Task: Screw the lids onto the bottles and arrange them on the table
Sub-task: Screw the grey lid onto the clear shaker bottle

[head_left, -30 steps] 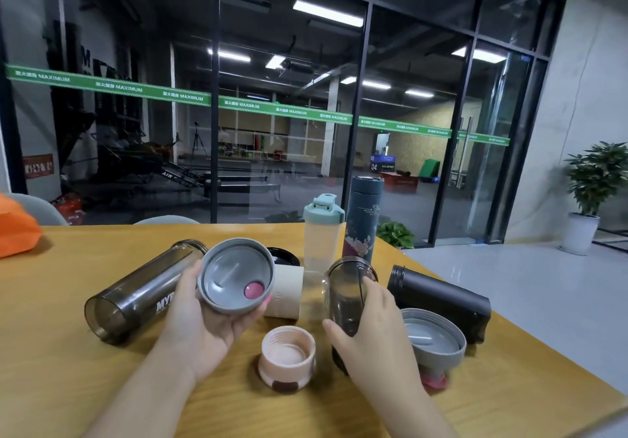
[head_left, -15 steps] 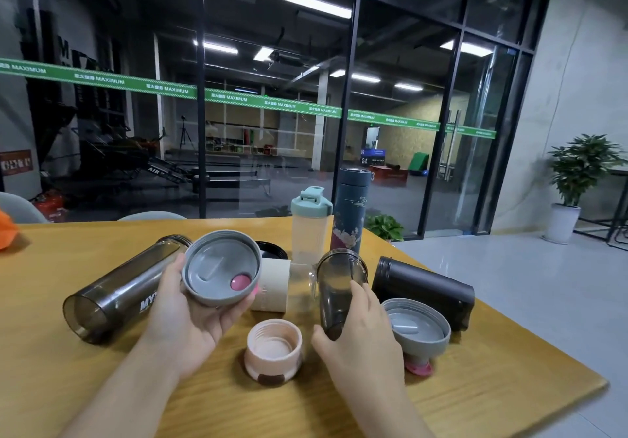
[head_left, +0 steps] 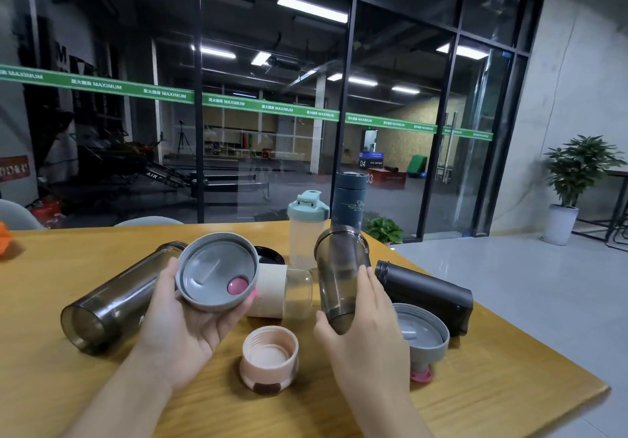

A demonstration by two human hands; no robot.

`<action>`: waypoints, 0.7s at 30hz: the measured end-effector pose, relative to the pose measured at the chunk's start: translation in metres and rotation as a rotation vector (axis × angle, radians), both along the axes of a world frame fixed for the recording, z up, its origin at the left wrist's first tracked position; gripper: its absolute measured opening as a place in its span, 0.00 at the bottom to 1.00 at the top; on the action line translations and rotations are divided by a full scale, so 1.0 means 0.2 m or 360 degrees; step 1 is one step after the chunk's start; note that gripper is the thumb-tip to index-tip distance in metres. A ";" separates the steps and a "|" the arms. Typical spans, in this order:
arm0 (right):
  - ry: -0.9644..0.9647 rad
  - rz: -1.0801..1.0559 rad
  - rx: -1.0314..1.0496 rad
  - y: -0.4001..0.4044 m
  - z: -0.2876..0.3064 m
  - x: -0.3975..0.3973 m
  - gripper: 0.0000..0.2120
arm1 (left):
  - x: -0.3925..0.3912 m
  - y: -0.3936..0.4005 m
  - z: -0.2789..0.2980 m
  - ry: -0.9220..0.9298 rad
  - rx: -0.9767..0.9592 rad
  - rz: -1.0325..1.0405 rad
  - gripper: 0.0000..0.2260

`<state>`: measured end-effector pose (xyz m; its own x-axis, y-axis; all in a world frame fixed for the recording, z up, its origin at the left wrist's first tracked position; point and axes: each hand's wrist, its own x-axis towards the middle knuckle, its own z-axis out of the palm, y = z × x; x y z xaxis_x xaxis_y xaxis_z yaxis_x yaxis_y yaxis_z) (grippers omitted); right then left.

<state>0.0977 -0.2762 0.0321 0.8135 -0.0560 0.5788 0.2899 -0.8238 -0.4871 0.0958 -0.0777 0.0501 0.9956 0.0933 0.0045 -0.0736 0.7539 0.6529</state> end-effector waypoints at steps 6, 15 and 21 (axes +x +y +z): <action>-0.0333 0.0185 0.0344 -0.04 0.11 0.10 0.37 | 0.01 0.00 -0.02 -0.0021 -0.0025 0.0041 0.26; 0.0134 0.0659 0.1473 -0.01 0.29 0.34 0.13 | 0.00 0.00 -0.01 -0.0025 0.0126 0.0119 0.28; 0.0368 0.0801 0.1915 0.06 0.34 0.42 0.15 | 0.02 0.02 -0.01 -0.0109 0.0101 0.0357 0.30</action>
<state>0.1824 -0.2637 0.1010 0.9690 -0.0984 0.2266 0.2465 0.3265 -0.9125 0.0996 -0.0730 0.0474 0.9472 0.3094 0.0841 -0.2802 0.6714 0.6861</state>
